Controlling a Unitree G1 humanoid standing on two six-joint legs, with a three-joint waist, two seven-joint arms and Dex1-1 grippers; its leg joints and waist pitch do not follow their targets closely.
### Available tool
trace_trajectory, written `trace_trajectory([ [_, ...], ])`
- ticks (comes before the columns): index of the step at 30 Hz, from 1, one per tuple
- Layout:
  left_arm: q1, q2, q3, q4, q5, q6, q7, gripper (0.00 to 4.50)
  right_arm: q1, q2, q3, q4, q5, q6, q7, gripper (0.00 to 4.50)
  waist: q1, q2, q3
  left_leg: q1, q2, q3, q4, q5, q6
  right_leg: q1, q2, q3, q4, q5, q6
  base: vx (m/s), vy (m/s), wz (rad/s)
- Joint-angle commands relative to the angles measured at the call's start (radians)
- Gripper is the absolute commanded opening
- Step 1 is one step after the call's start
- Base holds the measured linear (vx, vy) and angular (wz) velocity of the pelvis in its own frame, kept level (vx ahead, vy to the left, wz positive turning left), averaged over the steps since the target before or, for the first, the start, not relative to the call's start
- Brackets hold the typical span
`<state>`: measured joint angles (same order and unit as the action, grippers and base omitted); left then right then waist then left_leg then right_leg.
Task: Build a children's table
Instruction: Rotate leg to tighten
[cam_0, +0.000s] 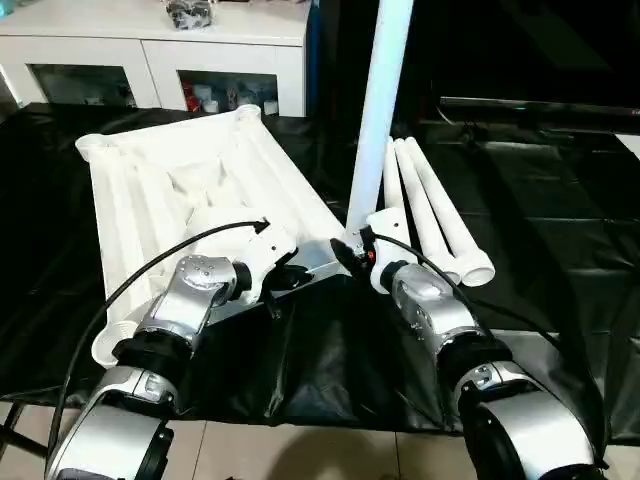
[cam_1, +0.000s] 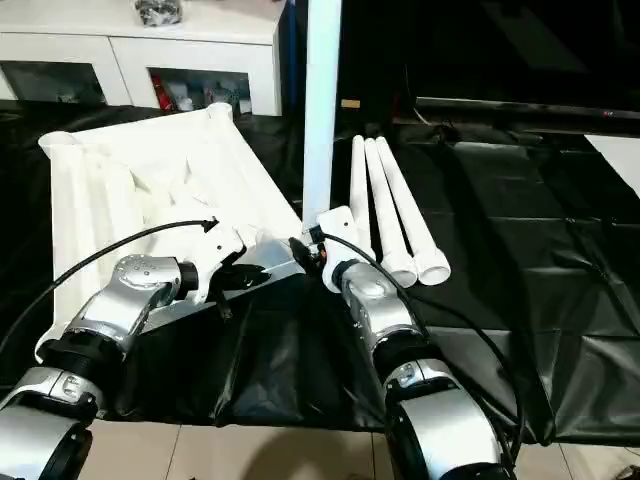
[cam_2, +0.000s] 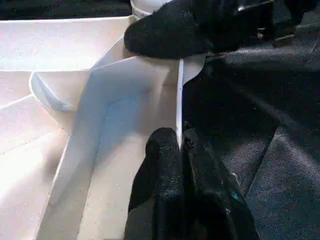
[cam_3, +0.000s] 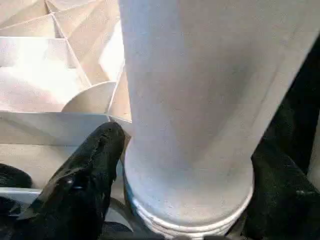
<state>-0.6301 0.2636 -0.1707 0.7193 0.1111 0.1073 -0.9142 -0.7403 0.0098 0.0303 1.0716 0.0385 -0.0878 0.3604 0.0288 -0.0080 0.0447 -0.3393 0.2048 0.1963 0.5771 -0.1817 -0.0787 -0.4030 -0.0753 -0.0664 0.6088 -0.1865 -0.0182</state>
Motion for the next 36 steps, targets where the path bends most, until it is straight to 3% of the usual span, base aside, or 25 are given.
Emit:
trace_trajectory([
  [1,-0.007,-0.039,-0.033,-0.017,-0.030,-0.025,-0.024,0.00,0.007,0.057,0.065,0.034,-0.018,-0.002,0.091,3.88,-0.004,0.001,-0.044,0.003,0.024,-0.022,-0.073,-0.371,0.012,0.024,-0.065,0.046,-0.108,-0.479,-0.136,0.000,0.000,0.00],
  [5,0.017,0.015,-0.037,-0.034,-0.049,-0.083,-0.142,0.00,0.027,0.013,0.066,-0.004,0.005,-0.031,0.266,3.88,-0.004,-0.002,-0.049,-0.006,0.024,-0.021,-0.072,-0.341,0.026,0.033,-0.066,0.049,-0.099,-0.413,-0.156,0.000,0.000,0.00],
  [8,0.025,0.056,-0.039,-0.030,-0.061,-0.110,-0.214,0.00,0.045,-0.028,0.081,-0.028,0.011,-0.041,0.389,3.88,0.000,0.001,-0.054,-0.009,0.029,-0.015,-0.067,-0.272,0.048,0.037,-0.064,0.050,-0.085,-0.282,-0.204,0.000,0.000,0.00],
  [12,0.040,0.118,-0.025,-0.043,-0.117,-0.113,-0.374,0.00,0.077,-0.107,0.097,-0.082,0.040,-0.026,0.601,3.88,0.012,0.007,-0.058,-0.014,0.034,-0.009,-0.063,-0.205,0.072,0.046,-0.059,0.047,-0.068,-0.154,-0.243,0.000,0.000,0.00],
  [15,0.042,0.161,-0.026,-0.048,-0.135,-0.112,-0.469,0.00,0.111,-0.166,0.138,-0.146,0.049,-0.004,0.763,3.88,0.018,0.006,-0.061,-0.015,0.032,-0.006,-0.058,-0.159,0.096,0.050,-0.058,0.046,-0.056,-0.050,-0.279,0.000,0.000,0.00],
  [18,0.041,0.187,-0.029,-0.048,-0.145,-0.102,-0.524,0.00,0.133,-0.206,0.168,-0.188,0.047,0.009,0.857,3.88,0.021,0.006,-0.059,-0.012,0.034,-0.006,-0.059,-0.176,0.095,0.047,-0.060,0.045,-0.060,-0.079,-0.277,0.000,0.000,0.00],
  [20,0.041,0.194,-0.032,-0.049,-0.145,-0.101,-0.537,0.00,0.136,-0.216,0.174,-0.196,0.045,0.011,0.878,3.88,0.027,0.006,-0.057,-0.009,0.034,-0.006,-0.061,-0.203,0.076,0.047,-0.062,0.047,-0.066,-0.140,-0.266,0.000,0.000,0.00],
  [23,0.038,0.209,-0.034,-0.049,-0.156,-0.097,-0.568,0.00,0.149,-0.246,0.195,-0.226,0.034,0.023,0.955,3.60,0.032,0.007,-0.055,-0.005,0.034,-0.006,-0.063,-0.223,0.061,0.044,-0.061,0.047,-0.071,-0.179,-0.256,0.000,0.000,0.00],
  [28,0.045,0.218,-0.045,-0.057,-0.158,-0.096,-0.610,0.00,0.175,-0.265,0.220,-0.283,0.035,0.044,1.005,3.08,0.034,0.006,-0.057,-0.008,0.033,-0.008,-0.063,-0.204,0.056,0.048,-0.060,0.047,-0.066,-0.151,-0.254,0.000,0.000,0.00],
  [36,0.054,0.210,-0.033,-0.058,-0.162,-0.096,-0.577,0.00,0.199,-0.233,0.203,-0.304,0.053,0.066,0.939,2.74,0.035,0.006,-0.057,-0.008,0.033,-0.008,-0.063,-0.204,0.048,0.047,-0.062,0.047,-0.068,-0.171,-0.248,0.000,0.000,0.00],
])
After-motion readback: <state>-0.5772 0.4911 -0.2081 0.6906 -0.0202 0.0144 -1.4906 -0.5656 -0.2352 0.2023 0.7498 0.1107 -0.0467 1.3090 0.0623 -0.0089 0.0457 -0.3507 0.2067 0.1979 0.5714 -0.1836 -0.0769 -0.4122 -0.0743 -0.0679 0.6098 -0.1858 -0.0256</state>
